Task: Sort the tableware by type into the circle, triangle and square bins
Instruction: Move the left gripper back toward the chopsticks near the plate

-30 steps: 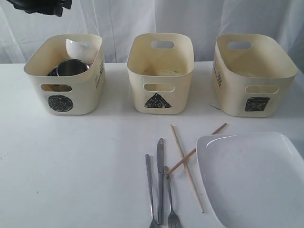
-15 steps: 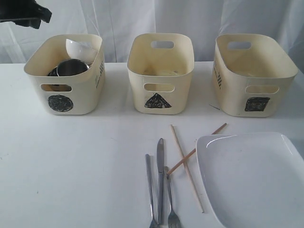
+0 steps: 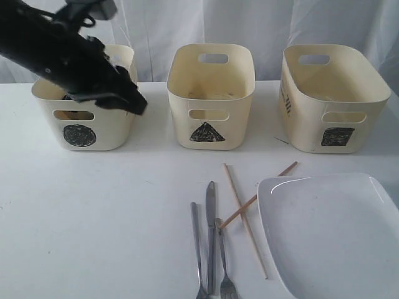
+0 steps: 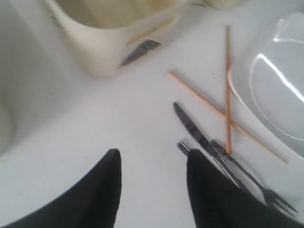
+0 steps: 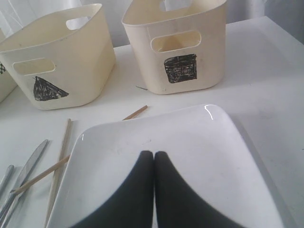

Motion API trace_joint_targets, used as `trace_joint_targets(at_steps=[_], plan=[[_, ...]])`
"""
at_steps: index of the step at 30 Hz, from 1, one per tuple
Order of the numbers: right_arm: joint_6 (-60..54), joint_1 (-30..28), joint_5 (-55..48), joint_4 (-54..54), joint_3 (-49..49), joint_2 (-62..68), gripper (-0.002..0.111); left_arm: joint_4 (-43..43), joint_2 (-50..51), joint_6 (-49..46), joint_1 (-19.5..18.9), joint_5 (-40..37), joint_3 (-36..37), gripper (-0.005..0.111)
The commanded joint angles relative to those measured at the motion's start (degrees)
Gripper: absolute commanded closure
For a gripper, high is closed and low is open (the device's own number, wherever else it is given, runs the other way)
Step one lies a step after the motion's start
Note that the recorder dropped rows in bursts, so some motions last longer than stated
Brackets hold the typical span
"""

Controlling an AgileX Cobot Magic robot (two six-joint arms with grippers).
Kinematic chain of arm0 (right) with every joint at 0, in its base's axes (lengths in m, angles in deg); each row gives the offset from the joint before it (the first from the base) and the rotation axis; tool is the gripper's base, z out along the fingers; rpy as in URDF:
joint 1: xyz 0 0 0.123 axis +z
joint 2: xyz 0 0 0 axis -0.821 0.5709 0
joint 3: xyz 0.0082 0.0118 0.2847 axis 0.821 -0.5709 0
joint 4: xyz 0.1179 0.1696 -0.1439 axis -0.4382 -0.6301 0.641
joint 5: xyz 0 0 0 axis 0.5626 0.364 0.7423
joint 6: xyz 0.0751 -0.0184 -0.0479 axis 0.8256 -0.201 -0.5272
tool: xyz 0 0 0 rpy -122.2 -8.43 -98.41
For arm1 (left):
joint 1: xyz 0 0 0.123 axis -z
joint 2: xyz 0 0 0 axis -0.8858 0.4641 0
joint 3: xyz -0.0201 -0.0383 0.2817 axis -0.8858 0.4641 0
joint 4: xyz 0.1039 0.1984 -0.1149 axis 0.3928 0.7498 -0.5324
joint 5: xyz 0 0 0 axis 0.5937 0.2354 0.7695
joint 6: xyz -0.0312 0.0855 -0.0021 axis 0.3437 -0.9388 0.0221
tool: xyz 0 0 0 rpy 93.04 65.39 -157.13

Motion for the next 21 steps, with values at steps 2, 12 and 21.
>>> trace_joint_targets(at_steps=[2, 12, 21], plan=[[0.19, 0.02, 0.29, 0.2, -0.32, -0.16, 0.108, 1.2, 3.44, -1.31, 7.12, -1.16, 1.55, 0.057], [0.19, 0.02, 0.29, 0.2, -0.32, -0.16, 0.108, 0.57, 11.42, -5.98, 12.48, 0.68, 1.55, 0.057], [0.39, 0.02, 0.29, 0.2, -0.32, -0.16, 0.108, -5.93, 16.5, -14.27, 16.01, 2.01, -0.66, 0.057]])
